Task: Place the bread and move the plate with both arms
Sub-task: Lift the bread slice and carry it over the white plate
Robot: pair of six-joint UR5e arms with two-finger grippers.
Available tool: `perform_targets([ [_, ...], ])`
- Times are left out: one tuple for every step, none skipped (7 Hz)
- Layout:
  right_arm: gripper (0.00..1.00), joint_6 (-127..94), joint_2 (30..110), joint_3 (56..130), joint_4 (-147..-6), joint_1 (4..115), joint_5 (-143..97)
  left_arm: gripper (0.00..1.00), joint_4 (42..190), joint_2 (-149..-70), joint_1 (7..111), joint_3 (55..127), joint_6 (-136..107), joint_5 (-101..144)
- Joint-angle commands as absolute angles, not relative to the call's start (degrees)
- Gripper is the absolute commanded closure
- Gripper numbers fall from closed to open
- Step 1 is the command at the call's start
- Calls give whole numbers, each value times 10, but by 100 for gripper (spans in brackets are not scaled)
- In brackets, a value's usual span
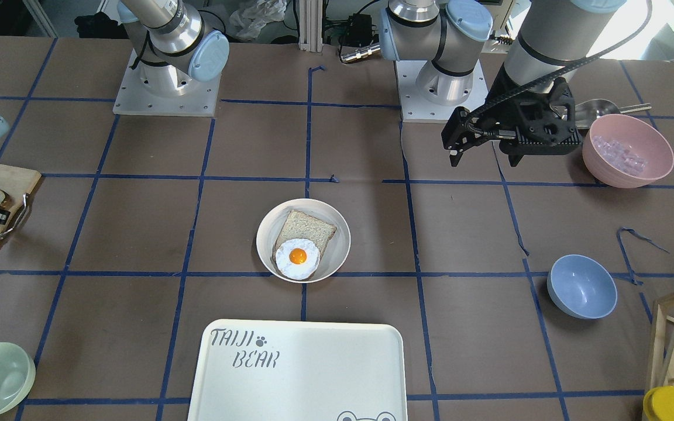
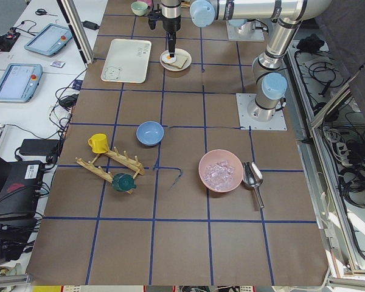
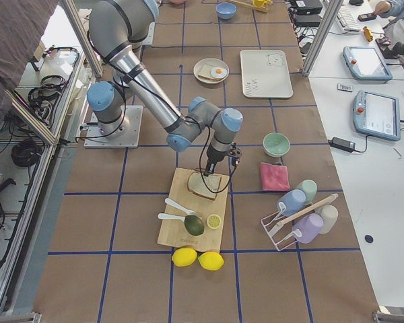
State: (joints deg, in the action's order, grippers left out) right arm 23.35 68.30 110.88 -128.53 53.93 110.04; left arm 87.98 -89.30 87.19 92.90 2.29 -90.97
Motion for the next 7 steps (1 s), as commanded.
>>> perform_targets([
  [100, 227, 718, 1109, -1276, 548, 1103, 0, 880, -893, 872, 929, 23, -910],
  [100, 227, 749, 1109, -1262, 563, 1104, 0, 880, -894, 872, 929, 23, -909],
  [100, 222, 775, 1108, -1228, 583, 1104, 0, 879, -894, 872, 929, 23, -909],
  [100, 198, 780, 1107, -1222, 606, 1105, 0, 880, -893, 872, 929, 23, -910],
  [100, 169, 795, 1093, -1199, 644, 1105, 0, 880, -893, 872, 929, 23, -910],
  [100, 112, 822, 1055, -1108, 696, 1116, 0, 880, -894, 872, 929, 23, -909],
  [100, 26, 829, 1014, -1008, 760, 1111, 0, 879, -894, 872, 929, 23, -909],
])
